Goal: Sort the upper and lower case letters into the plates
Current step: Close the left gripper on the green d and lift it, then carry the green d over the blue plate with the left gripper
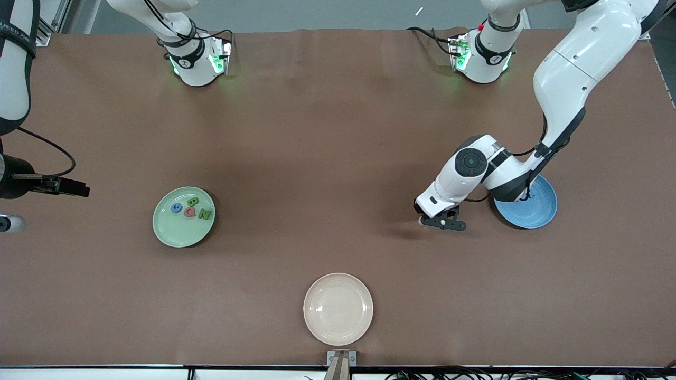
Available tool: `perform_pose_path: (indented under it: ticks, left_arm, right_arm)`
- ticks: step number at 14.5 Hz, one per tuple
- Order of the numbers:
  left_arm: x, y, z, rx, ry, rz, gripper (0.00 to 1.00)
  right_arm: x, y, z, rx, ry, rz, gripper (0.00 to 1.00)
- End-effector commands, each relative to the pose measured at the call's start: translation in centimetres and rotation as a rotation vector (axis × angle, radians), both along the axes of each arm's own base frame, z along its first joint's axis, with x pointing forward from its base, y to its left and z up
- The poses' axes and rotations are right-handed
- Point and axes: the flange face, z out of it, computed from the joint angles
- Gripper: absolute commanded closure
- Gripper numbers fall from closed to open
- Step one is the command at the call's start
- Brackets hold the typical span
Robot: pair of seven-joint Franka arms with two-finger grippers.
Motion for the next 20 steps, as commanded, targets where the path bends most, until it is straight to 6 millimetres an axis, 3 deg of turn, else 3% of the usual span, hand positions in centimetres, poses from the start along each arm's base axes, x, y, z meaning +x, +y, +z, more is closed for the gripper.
perform_pose_path:
  ticks: [1,4,6,7,10,15,20]
  left_arm:
    - [0.4,0.5,-0.2,-0.012,-0.011,0.05,0.85]
    - [-0.2,0.3,1.3,-0.003,-0.023,0.104,0.87]
    - [-0.7,-0.3,3.3,0.042,-0.031,0.084,0.88]
    - [-1.2,-0.9,4.5,0.079,-0.025,0.071,0.88]
    - [-0.8,0.6,8.9,0.077,-0.002,0.091,0.88]
    - [-1.7,7.5,11.8,0.072,0.054,0.051,0.88]
    - [-1.0,19.7,10.2,0.038,0.09,-0.039,0.88]
  right_arm:
    - [0.1,0.8,0.6,-0.015,-0.004,0.014,0.0]
    - [0.1,-0.7,0.2,0.067,-0.004,-0.03,0.0]
    - [-0.1,-2.9,-0.1,0.09,-0.001,-0.055,0.0]
    - [-0.4,-3.5,-0.2,0.103,0.007,-0.03,0.0]
    - [-1.2,-4.4,0.4,0.115,0.011,0.017,0.0]
    - [-2.7,-2.6,2.9,0.1,-0.026,0.05,0.0]
    - [-5.8,-1.8,3.7,0.069,-0.056,0.073,0.0]
